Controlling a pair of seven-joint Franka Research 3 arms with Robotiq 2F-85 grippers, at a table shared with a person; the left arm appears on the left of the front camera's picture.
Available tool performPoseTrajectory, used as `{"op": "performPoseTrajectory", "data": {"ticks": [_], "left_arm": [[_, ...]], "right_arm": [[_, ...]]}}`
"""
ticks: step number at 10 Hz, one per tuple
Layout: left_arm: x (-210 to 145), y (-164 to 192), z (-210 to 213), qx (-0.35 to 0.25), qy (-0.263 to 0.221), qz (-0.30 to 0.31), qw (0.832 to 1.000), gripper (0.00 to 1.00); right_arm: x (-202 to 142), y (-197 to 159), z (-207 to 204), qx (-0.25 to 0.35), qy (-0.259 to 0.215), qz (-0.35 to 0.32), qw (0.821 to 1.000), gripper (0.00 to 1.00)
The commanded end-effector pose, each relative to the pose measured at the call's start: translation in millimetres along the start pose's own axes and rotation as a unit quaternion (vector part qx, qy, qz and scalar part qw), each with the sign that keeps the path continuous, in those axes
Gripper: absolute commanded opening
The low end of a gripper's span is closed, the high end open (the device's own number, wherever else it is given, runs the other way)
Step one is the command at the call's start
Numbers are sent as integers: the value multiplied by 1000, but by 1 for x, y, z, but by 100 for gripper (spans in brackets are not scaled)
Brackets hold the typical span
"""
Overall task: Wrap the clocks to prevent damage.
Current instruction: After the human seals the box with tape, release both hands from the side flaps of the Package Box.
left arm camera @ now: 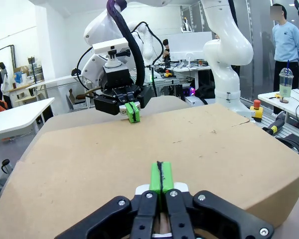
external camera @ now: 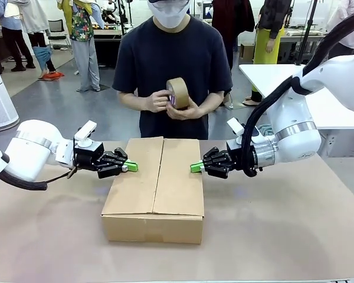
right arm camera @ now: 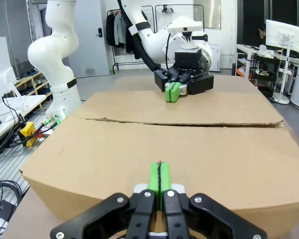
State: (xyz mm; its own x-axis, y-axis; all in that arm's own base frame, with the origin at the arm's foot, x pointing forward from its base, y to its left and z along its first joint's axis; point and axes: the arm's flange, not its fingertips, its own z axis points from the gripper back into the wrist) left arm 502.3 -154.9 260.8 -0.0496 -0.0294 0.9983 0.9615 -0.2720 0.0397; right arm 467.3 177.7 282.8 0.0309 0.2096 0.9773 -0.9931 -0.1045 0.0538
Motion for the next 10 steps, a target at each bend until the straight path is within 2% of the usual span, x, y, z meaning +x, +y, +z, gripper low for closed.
{"op": "performPoseTrajectory", "data": {"ticks": [1, 10], "left_arm": [[-2, -1, -2, 0, 3, 1, 1000, 0], [-2, -1, -2, 0, 3, 1, 1000, 0]], "right_arm": [[-5, 1, -2, -8, 0, 1, 1000, 1], [-5, 1, -2, -8, 0, 1, 1000, 1]]}}
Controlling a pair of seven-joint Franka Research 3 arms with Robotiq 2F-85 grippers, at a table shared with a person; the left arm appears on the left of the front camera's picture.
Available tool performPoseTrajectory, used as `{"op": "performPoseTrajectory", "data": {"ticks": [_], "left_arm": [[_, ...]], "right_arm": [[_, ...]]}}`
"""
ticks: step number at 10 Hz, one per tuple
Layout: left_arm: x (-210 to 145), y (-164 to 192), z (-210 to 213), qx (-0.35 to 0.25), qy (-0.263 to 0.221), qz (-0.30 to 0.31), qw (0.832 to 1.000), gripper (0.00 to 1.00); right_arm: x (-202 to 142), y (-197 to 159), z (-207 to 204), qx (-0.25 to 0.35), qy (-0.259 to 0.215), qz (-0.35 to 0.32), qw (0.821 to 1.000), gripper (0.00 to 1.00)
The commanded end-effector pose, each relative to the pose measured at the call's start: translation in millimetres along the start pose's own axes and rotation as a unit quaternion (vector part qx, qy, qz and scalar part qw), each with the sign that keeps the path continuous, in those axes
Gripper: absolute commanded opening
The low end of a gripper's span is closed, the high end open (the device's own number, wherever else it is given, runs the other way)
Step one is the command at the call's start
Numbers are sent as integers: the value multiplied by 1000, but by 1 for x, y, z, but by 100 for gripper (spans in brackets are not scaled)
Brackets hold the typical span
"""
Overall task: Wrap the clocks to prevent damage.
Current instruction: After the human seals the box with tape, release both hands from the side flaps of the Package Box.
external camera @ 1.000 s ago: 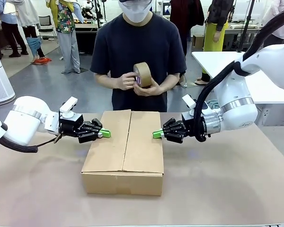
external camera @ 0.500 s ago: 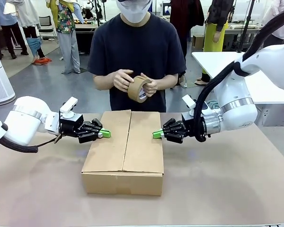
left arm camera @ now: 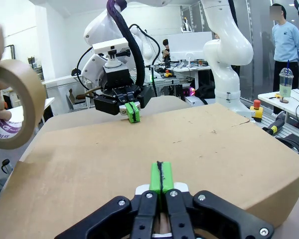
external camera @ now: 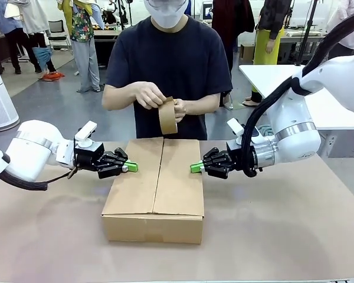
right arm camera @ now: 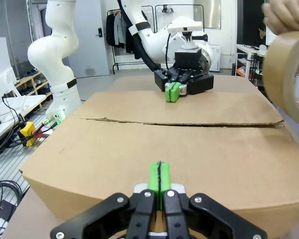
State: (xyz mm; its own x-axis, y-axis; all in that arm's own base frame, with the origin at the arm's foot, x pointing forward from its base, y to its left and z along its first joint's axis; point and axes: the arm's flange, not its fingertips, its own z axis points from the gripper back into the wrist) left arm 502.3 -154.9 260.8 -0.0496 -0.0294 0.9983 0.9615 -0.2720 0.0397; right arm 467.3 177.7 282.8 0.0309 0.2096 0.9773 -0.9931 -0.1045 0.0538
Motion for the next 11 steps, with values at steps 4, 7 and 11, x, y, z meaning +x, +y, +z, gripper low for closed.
{"op": "performPoseTrajectory", "data": {"ticks": [4, 7, 11], "left_arm": [[-2, -1, -2, 0, 3, 1, 1000, 0], [-2, -1, -2, 0, 3, 1, 1000, 0], [-2, -1, -2, 0, 3, 1, 1000, 0]], "right_arm": [[-5, 1, -2, -8, 0, 1, 1000, 1], [-5, 1, -2, -8, 0, 1, 1000, 1], [-5, 1, -2, -8, 0, 1, 1000, 1]]}}
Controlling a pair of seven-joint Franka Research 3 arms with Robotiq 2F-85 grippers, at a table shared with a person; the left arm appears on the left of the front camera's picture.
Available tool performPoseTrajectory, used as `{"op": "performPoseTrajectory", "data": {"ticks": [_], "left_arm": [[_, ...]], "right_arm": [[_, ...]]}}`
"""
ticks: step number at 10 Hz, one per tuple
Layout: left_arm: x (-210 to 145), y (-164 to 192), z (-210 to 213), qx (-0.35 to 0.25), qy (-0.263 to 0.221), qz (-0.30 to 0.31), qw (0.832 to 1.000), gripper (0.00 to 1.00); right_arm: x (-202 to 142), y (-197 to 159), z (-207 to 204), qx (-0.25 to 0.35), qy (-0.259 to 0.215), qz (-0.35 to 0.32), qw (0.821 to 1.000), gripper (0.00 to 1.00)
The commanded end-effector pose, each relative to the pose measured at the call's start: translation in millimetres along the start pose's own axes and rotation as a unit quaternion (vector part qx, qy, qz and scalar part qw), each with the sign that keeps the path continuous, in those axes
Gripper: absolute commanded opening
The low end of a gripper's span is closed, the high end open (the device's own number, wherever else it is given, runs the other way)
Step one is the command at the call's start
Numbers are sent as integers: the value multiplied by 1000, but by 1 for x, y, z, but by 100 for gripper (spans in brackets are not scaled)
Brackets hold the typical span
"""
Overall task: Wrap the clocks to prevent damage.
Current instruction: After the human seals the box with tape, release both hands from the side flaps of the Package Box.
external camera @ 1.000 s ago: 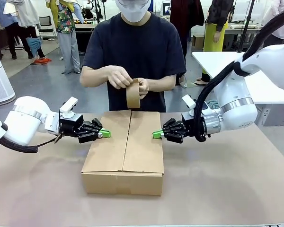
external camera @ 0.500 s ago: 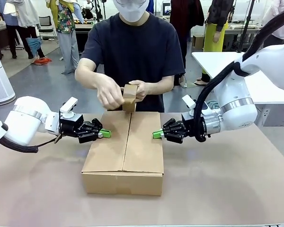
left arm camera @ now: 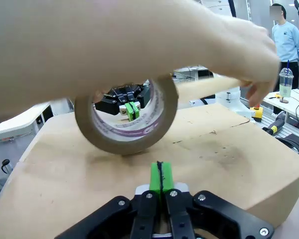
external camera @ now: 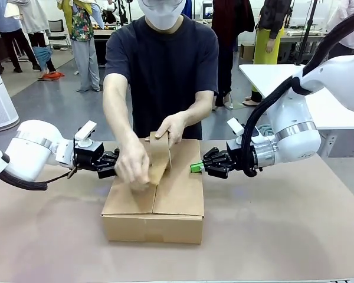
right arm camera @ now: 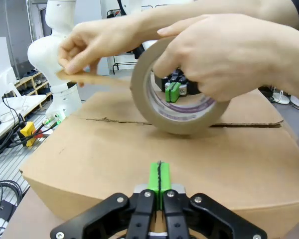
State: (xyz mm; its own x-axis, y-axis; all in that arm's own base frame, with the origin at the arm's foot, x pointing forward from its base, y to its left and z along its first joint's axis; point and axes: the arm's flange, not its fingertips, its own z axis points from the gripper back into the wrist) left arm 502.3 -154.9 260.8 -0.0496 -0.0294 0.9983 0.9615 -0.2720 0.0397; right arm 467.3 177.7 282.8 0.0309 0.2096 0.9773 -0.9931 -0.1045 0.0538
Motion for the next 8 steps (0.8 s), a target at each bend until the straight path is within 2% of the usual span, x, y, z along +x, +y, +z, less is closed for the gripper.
{"op": "performPoseTrajectory", "data": {"ticks": [1, 8], "left_arm": [[-2, -1, -2, 0, 3, 1, 1000, 0], [-2, -1, -2, 0, 3, 1, 1000, 0]], "right_arm": [[-5, 1, -2, -8, 0, 1, 1000, 1], [-5, 1, -2, -8, 0, 1, 1000, 1]]}}
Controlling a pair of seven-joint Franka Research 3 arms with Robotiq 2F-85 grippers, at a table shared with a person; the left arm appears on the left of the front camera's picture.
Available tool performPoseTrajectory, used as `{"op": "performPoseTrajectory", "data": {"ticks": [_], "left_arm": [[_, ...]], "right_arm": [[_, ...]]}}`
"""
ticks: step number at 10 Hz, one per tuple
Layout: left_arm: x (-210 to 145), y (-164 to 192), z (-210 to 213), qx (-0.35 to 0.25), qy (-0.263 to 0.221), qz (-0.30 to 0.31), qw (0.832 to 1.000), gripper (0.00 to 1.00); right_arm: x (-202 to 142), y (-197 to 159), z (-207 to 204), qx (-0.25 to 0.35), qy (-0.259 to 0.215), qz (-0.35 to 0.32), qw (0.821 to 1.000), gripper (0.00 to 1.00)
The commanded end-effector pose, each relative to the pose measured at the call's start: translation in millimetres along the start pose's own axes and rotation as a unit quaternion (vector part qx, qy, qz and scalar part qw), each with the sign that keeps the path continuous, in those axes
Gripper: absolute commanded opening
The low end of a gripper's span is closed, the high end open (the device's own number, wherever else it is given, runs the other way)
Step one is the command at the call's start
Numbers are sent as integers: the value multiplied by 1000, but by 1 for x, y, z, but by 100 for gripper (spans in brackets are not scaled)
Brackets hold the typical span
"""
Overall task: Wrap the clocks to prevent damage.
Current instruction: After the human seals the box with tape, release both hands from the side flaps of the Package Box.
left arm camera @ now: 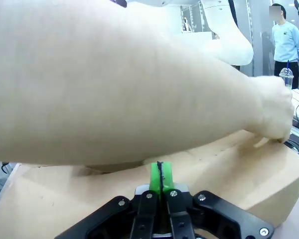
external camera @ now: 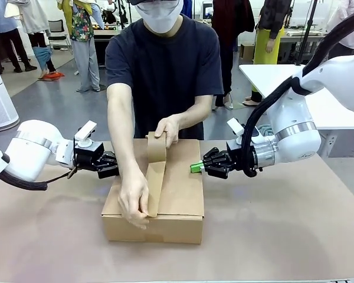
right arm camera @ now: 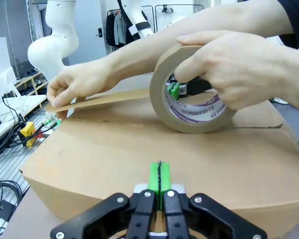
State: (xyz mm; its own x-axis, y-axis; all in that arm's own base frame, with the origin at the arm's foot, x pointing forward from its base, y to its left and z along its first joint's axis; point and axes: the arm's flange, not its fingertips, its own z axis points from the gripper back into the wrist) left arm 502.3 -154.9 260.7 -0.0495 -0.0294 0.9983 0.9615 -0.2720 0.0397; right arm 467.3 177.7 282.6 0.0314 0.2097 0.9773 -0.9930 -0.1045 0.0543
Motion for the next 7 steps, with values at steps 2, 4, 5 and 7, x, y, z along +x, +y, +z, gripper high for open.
{"op": "performPoseTrajectory", "data": {"ticks": [2, 4, 5, 7], "left_arm": [[-2, -1, -2, 0, 3, 1, 1000, 0], [-2, -1, -2, 0, 3, 1, 1000, 0], [-2, -1, -2, 0, 3, 1, 1000, 0], [-2, -1, -2, 0, 3, 1, 1000, 0]], "right_arm": [[-5, 1, -2, -8, 0, 1, 1000, 1], [-5, 1, -2, -8, 0, 1, 1000, 1], [-5, 1, -2, -8, 0, 1, 1000, 1], [-5, 1, -2, -8, 0, 1, 1000, 1]]}}
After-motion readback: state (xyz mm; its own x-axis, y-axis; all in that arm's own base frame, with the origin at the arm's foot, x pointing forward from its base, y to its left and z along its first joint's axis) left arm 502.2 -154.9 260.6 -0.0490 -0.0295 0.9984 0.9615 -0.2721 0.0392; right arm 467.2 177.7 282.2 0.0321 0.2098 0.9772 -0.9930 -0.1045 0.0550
